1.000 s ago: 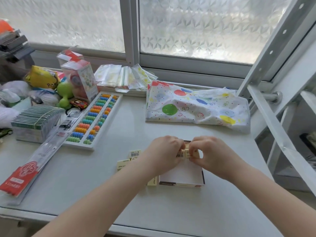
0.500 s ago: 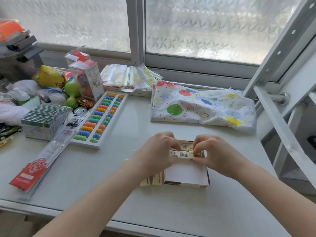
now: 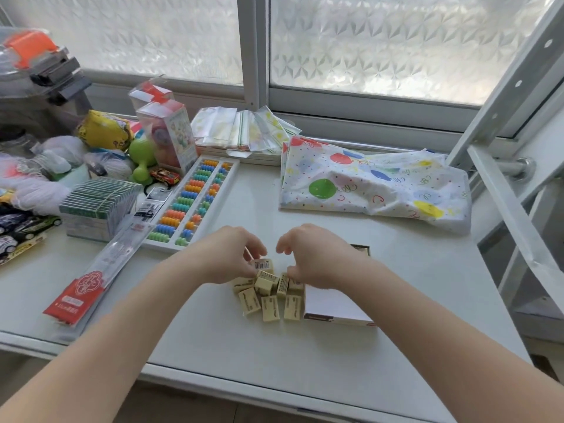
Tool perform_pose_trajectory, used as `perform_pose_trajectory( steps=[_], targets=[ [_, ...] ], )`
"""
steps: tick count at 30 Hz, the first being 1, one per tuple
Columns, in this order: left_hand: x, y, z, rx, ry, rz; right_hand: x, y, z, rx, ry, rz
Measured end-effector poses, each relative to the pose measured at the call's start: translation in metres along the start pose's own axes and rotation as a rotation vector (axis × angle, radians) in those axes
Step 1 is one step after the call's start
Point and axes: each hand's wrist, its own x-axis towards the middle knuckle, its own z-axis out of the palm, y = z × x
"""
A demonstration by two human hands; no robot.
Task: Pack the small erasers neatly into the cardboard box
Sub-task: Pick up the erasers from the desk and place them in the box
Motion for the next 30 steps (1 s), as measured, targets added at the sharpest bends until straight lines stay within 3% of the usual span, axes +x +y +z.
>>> perform_pose_trajectory(
  steps=[3, 9, 13, 17, 20, 25, 30],
  targets=[
    [0.002, -0.002, -0.001, 0.014, -0.014, 0.014, 0.004, -0.009, -0.002, -0.089, -0.144, 0.029],
    [0.007, -0.004, 0.005, 0.086, 0.025, 0.052, 0.003, -0.014, -0.005, -0.207, -0.259, 0.029],
    [0.000, -0.005, 0.005, 0.146, 0.130, 0.037, 0.003, -0.011, -0.001, -0.194, -0.141, -0.034],
    [-0.014, 0.005, -0.006, 0.001, 0.323, 0.106, -0.008, 0.012, -0.032, 0.190, 0.071, -0.014],
    [-0.023, 0.035, -0.007, -0.039, 0.361, 0.232, -0.034, 0.037, -0.060, 0.382, 0.225, 0.082],
    [-0.011, 0.075, 0.027, 0.119, 0.239, 0.342, -0.062, 0.050, -0.032, 0.277, 0.125, 0.351],
    [0.003, 0.075, 0.047, 0.352, 0.234, 0.302, -0.058, 0.039, 0.002, 0.109, 0.100, 0.397]
  ],
)
